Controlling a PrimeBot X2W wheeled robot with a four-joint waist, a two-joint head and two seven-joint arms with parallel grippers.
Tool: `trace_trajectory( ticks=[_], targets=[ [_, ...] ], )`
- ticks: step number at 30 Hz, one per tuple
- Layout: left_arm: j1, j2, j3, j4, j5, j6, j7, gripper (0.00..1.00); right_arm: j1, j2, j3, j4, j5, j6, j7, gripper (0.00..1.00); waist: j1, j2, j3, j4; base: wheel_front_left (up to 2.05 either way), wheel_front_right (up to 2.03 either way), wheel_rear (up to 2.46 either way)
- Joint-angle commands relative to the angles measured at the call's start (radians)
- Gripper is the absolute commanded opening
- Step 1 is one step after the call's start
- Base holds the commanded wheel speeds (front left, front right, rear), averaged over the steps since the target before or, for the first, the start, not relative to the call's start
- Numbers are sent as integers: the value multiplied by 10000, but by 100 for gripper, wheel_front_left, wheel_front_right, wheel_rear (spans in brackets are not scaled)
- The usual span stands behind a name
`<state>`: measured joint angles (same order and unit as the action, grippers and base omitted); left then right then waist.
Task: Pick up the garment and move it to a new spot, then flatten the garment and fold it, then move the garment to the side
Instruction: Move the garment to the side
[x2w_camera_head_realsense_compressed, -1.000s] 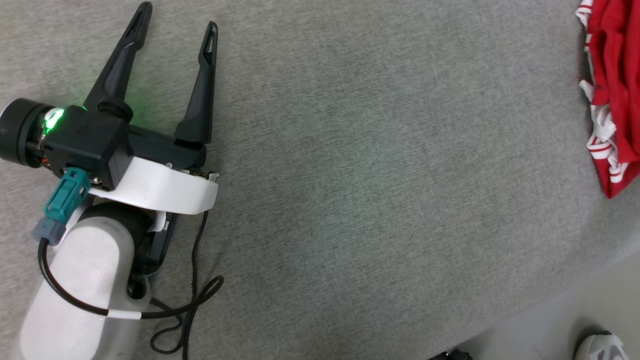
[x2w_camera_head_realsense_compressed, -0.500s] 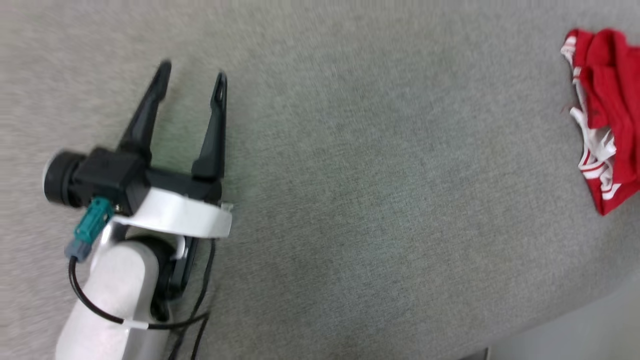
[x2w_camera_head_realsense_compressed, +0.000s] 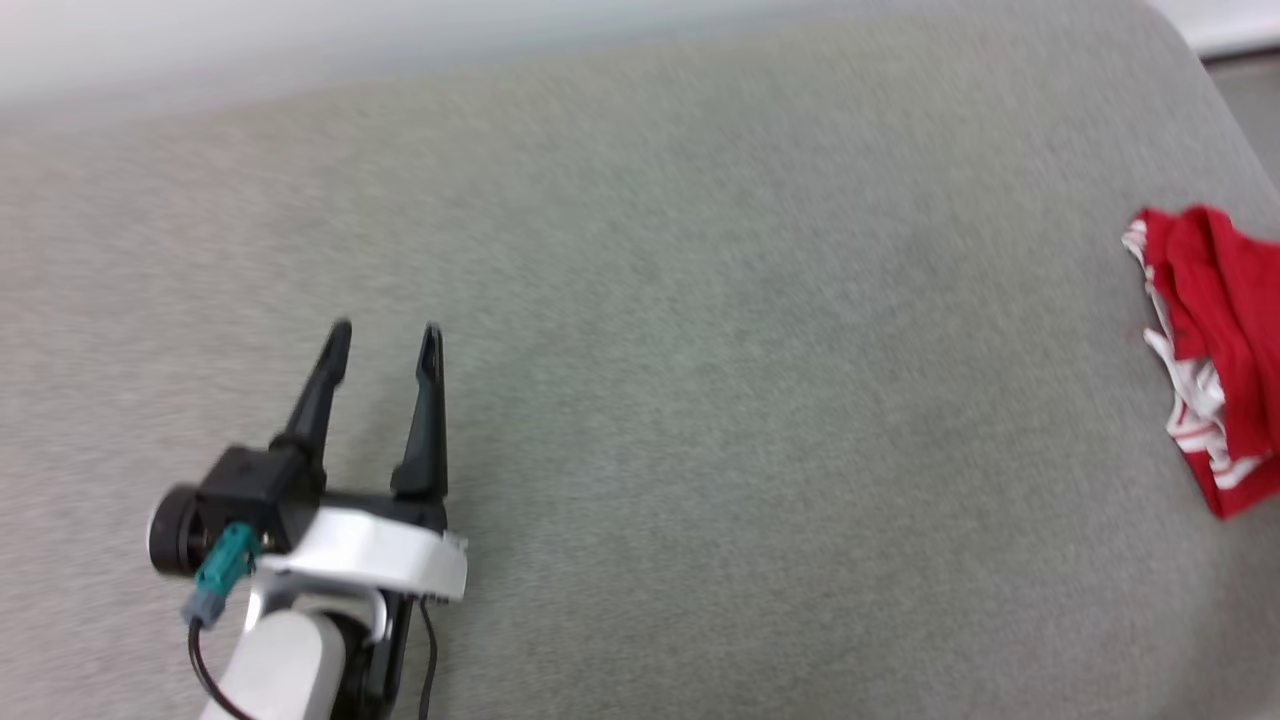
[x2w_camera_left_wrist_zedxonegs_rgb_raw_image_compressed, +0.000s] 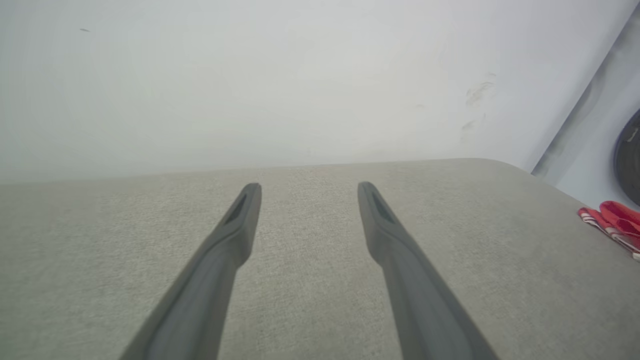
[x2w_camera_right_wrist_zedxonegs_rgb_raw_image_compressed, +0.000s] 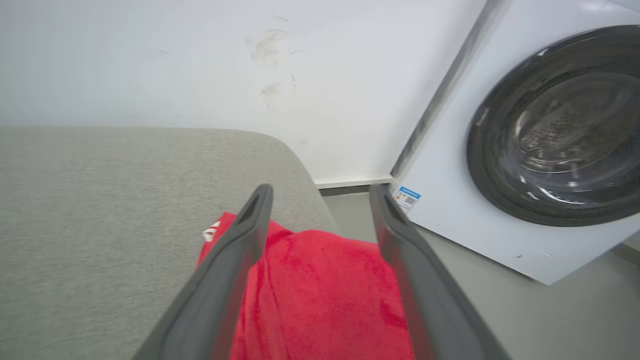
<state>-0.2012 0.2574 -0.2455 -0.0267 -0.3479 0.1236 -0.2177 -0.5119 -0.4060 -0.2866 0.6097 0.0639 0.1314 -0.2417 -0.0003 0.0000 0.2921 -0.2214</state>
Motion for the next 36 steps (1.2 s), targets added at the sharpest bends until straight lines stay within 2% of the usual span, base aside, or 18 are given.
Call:
trace_trajectory(
  ticks=[1, 12, 19, 29, 36],
  targets=[
    [165, -13, 35, 36, -27, 10, -69, 100, 243, 86, 19, -114, 36, -16, -26, 100, 3, 0, -631, 556, 0, 0, 0],
    [1401, -218, 145, 759, -289, 63, -370, 100, 3341, 2020, 746, -3191, 460, -15, 763, 100, 3, 0, -2046, 1742, 0, 0, 0],
    [2122, -193, 286, 1144, -270, 18, -448, 100, 5041, 3037, 1398, -5177, 495, -16, 1520, 100, 3, 0, -2927, 2182, 0, 0, 0],
    [2674, -39, 433, 1260, -51, -188, -488, 100, 6607, 3427, 1751, -7523, 371, -15, 2399, 100, 3, 0, -3370, 2194, 0, 0, 0],
    [2773, -177, 673, 1199, 119, -364, -491, 100, 7203, 3547, 1835, -8609, 351, -15, 2825, 100, 3, 0, -3378, 2153, 0, 0, 0]
  ],
)
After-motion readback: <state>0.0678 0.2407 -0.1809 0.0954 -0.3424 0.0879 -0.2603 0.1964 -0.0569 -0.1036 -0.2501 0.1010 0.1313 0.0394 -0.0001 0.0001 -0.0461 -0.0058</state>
